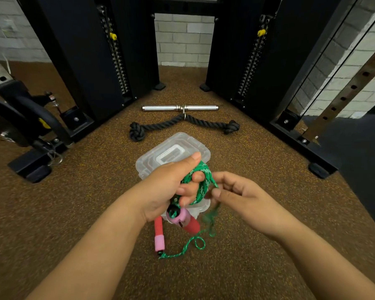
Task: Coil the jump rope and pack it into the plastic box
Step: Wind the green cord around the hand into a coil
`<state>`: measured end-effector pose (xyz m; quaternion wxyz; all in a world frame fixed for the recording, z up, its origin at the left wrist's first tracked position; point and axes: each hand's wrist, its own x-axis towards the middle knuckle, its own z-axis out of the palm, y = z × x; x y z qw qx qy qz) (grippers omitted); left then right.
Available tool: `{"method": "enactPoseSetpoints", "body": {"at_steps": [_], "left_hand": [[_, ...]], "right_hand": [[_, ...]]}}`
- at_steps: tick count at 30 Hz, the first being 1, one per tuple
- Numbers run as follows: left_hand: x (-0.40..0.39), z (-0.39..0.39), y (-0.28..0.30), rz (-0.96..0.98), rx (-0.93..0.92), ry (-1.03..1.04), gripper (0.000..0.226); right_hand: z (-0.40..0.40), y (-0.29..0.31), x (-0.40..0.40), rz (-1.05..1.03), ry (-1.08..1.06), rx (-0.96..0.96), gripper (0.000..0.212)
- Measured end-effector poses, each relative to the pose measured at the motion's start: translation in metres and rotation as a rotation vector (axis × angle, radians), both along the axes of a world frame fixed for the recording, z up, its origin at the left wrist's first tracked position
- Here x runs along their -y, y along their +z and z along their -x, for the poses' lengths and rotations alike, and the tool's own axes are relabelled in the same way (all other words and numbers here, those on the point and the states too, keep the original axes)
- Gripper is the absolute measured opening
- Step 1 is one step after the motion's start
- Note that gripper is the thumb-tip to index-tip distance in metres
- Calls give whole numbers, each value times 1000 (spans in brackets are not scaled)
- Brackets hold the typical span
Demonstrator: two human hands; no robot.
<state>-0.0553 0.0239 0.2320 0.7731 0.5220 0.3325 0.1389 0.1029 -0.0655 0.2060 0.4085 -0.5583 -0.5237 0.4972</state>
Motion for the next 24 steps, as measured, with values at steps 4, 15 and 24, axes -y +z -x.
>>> {"method": "enactPoseSetpoints", "body": {"at_steps": [4, 15, 24], "left_hand": [[-2, -1, 3, 41, 61, 87, 44], [1, -5, -6, -56, 43, 202, 48], [1, 4, -15, -416, -328, -79, 68]], "right_hand": [[-8, -1, 0, 6, -280, -56, 25], [39, -15, 18, -139, 100, 939, 24], [12, 21, 5, -113, -198, 244, 39]]}}
